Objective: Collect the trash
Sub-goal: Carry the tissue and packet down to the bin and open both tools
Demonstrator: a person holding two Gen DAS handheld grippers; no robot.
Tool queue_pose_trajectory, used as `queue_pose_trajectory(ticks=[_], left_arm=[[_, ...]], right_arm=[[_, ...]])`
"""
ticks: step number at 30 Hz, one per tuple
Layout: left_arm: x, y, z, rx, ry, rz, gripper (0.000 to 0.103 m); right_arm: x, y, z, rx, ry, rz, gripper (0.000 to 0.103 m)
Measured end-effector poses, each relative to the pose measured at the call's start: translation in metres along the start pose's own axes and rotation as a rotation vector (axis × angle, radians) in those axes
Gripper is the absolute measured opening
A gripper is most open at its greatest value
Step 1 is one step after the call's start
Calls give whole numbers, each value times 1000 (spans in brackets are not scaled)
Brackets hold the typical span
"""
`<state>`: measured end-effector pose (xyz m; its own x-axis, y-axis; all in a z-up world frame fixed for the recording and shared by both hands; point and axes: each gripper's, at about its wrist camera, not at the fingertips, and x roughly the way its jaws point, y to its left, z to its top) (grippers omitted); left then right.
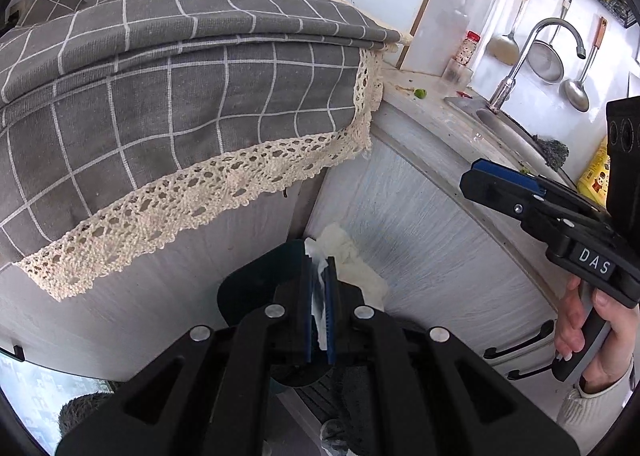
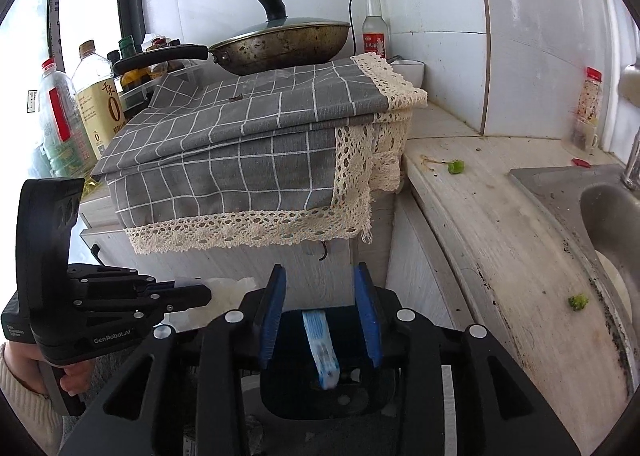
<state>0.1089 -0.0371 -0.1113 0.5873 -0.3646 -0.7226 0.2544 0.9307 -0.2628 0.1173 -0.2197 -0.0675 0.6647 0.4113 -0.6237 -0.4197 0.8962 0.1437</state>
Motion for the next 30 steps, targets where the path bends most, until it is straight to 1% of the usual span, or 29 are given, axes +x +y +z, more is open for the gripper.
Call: queue_pose_trajectory(ticks=[20,22,23,24,25,26,30], left_arm=[[20,-6,6,18,22,-14,7],[26,-12,6,46,28,-12,12],[30,-14,6,54,34,-8,38],[32,-16,5,53,23,12,66],[32,-16,4,48,9,18,64],[34,-16,4,44,18,5,57],[33,-17,2,48,23,-2,55]], right_arm=[[-2,-14,3,24,-10,4,36],[-2,-16,3,27,-9,3,36],[-2,-17,3,27,-9,1,36],[-2,-18,3,28,-8,0,36],[-2,-19,3,30,-8,0,36],[-3,-20,3,32,-9,-1,36],[-5,-21,4,36,-13,-5,36]])
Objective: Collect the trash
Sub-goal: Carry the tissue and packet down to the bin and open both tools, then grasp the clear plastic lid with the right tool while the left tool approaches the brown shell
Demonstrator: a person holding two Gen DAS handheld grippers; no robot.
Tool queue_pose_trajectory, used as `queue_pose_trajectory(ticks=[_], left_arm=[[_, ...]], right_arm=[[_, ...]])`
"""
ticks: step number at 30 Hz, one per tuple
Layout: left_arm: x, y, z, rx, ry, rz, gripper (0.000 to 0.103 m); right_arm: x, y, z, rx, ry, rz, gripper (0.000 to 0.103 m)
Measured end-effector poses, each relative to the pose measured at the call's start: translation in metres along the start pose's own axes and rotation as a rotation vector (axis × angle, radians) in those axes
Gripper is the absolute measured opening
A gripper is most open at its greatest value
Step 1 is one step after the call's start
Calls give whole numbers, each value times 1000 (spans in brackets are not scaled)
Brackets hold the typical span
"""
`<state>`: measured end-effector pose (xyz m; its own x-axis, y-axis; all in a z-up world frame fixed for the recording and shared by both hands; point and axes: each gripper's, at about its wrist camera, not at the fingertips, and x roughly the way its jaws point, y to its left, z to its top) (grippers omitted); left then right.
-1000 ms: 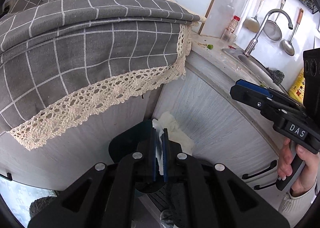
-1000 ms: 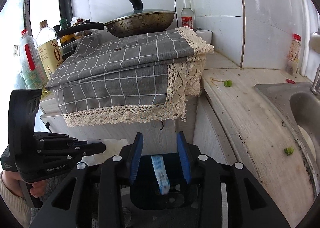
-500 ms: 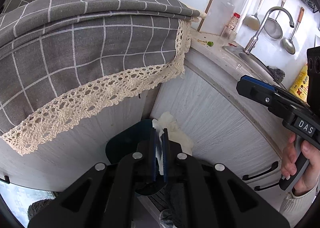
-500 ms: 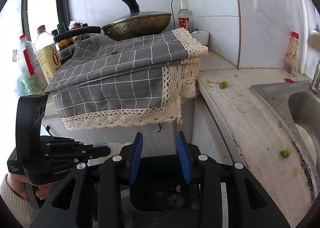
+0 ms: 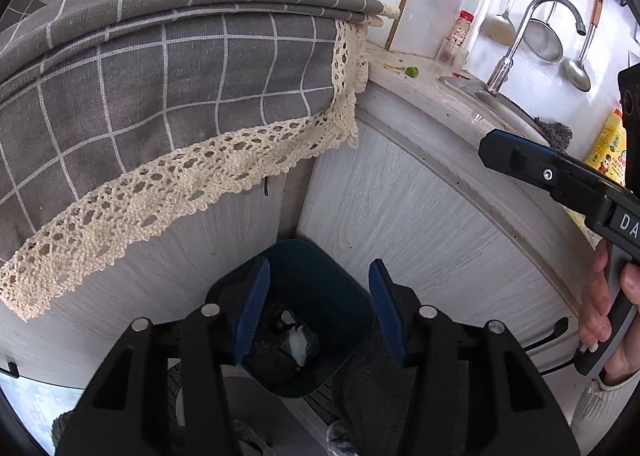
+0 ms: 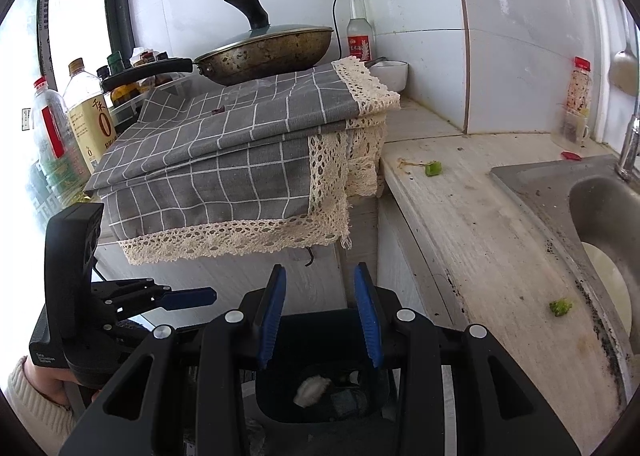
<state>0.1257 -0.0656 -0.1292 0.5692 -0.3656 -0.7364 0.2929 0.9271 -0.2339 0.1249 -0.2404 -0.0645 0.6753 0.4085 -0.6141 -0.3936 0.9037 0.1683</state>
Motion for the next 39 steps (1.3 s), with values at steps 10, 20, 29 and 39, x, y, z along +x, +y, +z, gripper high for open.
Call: queue_pose_trajectory(ticks=[10,20,29,39], left_arm=[[-57,5,12,-5,-110,9,54],[-127,44,46,-52,-238,79,54],[-155,102,72,-143,-288,150,54],[-164,140,112,-171,-327,213,54]], right_arm=[[-11,22,17,-39,-30,27,36],[0,68,78,-116,-66,100,37],[47,101,129,-160,-48,163,42],[134,128,168,-196,25,196,42]])
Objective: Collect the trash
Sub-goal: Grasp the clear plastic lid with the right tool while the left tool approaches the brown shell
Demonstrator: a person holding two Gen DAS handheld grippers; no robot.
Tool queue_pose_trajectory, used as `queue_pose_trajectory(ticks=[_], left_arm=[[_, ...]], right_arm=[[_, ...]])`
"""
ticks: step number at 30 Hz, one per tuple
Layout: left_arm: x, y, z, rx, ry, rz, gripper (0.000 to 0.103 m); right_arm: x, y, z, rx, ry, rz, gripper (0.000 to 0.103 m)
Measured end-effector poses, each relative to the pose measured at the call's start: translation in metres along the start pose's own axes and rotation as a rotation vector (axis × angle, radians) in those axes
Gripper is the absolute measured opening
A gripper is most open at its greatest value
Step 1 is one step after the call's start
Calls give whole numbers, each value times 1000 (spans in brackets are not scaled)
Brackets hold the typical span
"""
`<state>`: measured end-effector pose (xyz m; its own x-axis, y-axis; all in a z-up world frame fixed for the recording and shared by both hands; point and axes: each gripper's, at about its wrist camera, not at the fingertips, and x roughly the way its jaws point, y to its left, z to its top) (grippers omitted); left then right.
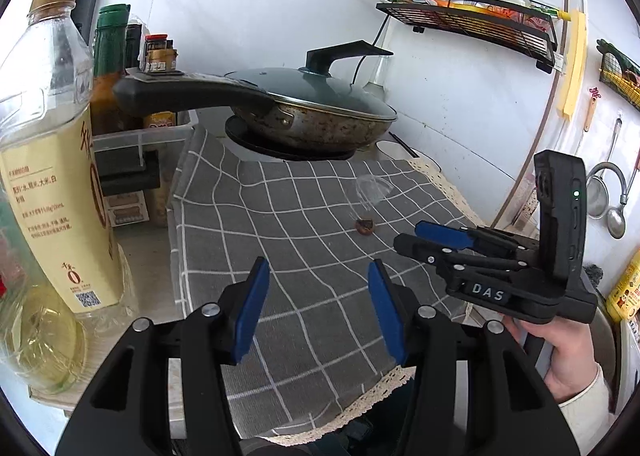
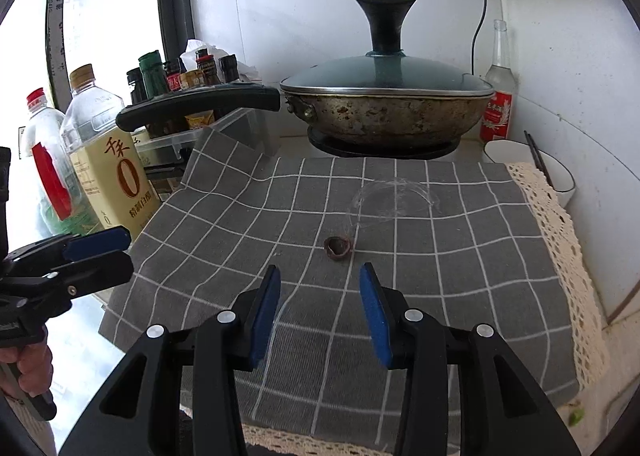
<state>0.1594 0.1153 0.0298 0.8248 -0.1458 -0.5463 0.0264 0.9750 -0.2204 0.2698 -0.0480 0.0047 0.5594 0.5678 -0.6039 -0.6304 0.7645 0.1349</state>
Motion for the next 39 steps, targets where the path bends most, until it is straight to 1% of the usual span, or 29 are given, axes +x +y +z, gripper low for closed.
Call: queue_pose_trajectory(ticks=[5,8,11,14,17,19,21,23,26,28,29,31,34,36,38,39], left_arm=[[11,10,8,-5,5,5,54],[18,14,9,-8,11,-3,54],[22,18,9,-13,15,-15,54],[24,19,8,-14,14,-28,54],[23,21,8,-17,10,-42,54],[23,21,7,-16,10,-50,55],[22,21,6,-20,9,-57,56],[22,22,4,-23,10,-66,56],[22,22,1,-27,13,-73,57],[22,23,0,-30,16,-73,57],[22,24,-1,-32,17,-73,57],[21,25,-2,-36,18,-72,57],[20,28,-4,-41,20,-69,57],[20,29,-5,-45,22,-70,57],[21,31,-5,-46,26,-71,57],[21,31,-6,-47,27,-72,57]], right_arm=[[25,-5,10,27,12,4,42],[32,-20,18,104,8,1,42],[43,-35,25,181,51,-6,42],[52,-50,29,283,82,22,49],[60,-56,32,340,112,58,50],[66,-57,34,353,137,74,50],[70,-56,39,340,163,69,49],[73,-58,42,354,178,75,49],[79,-62,47,375,186,88,49],[82,-61,50,362,190,89,49],[84,-58,52,348,190,80,40],[85,-54,53,324,181,71,30],[85,-47,56,282,165,52,26],[87,-43,59,268,158,61,22],[88,-39,62,245,152,64,13],[89,-37,63,237,150,62,12]])
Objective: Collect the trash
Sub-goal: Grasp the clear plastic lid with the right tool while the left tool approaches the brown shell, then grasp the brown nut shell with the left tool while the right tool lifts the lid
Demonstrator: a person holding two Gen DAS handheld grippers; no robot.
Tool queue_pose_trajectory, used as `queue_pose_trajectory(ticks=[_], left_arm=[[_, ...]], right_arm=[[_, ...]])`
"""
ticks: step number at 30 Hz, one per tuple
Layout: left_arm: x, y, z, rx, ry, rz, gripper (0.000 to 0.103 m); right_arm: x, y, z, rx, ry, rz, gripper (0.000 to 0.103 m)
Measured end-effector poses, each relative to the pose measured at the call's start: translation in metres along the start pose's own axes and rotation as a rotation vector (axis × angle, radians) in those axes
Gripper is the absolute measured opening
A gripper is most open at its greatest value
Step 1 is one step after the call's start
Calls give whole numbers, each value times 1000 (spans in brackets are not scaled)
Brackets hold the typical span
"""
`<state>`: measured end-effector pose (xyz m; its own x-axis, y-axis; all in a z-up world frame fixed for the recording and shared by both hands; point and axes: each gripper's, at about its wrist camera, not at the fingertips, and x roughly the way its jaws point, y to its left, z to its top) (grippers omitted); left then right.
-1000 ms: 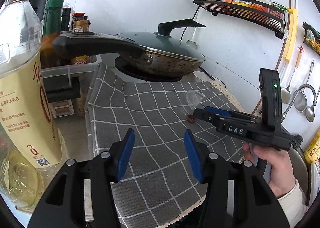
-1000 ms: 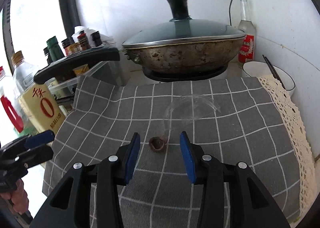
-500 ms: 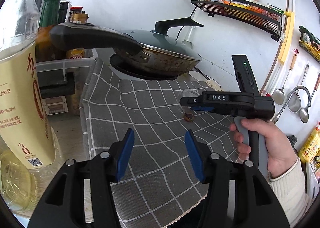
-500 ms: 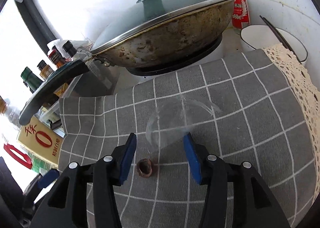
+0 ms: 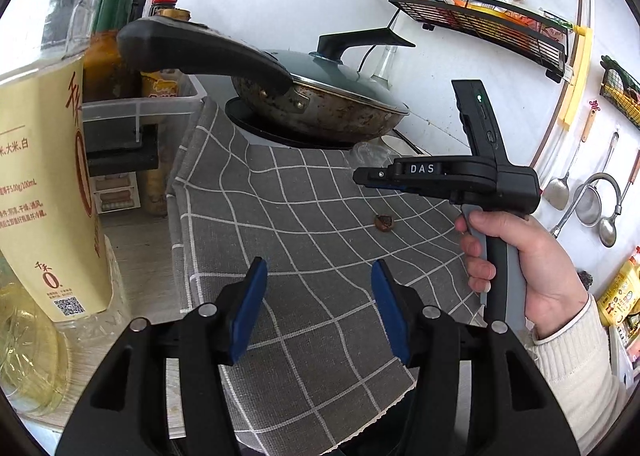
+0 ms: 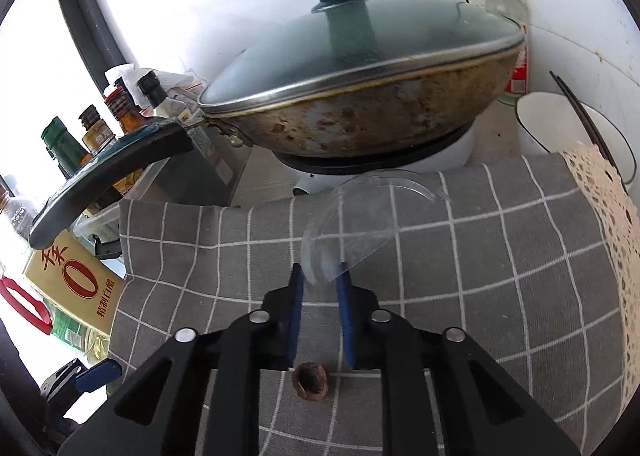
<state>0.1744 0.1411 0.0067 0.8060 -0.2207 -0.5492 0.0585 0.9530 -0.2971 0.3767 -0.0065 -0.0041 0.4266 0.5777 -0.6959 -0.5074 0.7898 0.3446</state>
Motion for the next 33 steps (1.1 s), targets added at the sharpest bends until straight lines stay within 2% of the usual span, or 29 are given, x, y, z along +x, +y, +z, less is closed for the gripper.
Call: queue_pose_trajectory(ticks=[5,11,13,18,26,27,29,33], left_arm=[[1,0,-2,3,10,-3,58],[1,0,-2,9,13,-2,58],[1,-4,1,22,11,-4,58],[9,-23,11,93,23,-3,59],[75,-67,44,208,157,19,58],[85,-72,47,236,180,35,56],[101,-78,51,273,215,61,51],[126,-84,52,304,277,82,49]], right_arm=[[2,5,1,-17,-8,-8,2],[-3,8,-8,-32,-29,-11,2],[-10,8,-13,-28,-39,11,2],[-47,5,-24,-45,-98,19,2],[-102,-19,-42,-79,-167,-26,2],[-106,-24,-44,-78,-172,-25,2],[-111,-31,-50,-72,-174,-5,2],[-113,-41,-58,-72,-176,25,2]])
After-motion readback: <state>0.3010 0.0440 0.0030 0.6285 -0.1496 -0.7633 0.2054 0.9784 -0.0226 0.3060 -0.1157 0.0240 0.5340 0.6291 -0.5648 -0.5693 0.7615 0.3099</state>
